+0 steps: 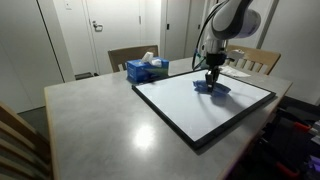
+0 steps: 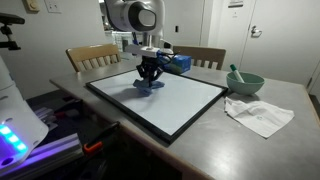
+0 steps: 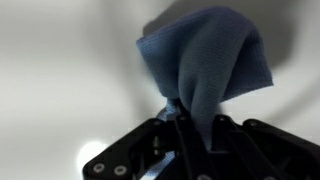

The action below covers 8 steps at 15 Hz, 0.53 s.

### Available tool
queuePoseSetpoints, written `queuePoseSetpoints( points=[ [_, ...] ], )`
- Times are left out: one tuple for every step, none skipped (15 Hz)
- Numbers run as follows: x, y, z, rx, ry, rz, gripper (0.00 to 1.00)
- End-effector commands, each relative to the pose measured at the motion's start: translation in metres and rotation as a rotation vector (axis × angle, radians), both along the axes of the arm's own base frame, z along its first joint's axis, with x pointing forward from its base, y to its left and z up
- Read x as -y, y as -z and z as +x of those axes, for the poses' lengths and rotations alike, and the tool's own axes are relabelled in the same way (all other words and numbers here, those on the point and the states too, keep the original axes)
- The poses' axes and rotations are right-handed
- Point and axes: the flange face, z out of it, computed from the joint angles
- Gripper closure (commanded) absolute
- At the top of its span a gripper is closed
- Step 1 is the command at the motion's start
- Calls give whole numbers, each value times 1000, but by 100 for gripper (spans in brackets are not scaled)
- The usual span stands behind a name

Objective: Wipe the whiteboard with the blue towel

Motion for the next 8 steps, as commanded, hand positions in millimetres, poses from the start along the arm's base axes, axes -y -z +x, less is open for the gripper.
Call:
queuePoseSetpoints(
  points=[
    [-20, 5, 10, -34, -7, -8, 96],
    [-26, 6, 12, -39, -14, -6, 96],
    [-32, 6, 13, -43, -21, -3, 96],
    [-38, 7, 14, -50, -33, -1, 96],
    [-44, 6, 15, -59, -46, 1, 96],
    [-51, 6, 16, -63, -61, 5, 96],
    [-58, 7, 17, -69, -74, 12, 96],
    [-67, 8, 18, -79, -92, 17, 96]
  ],
)
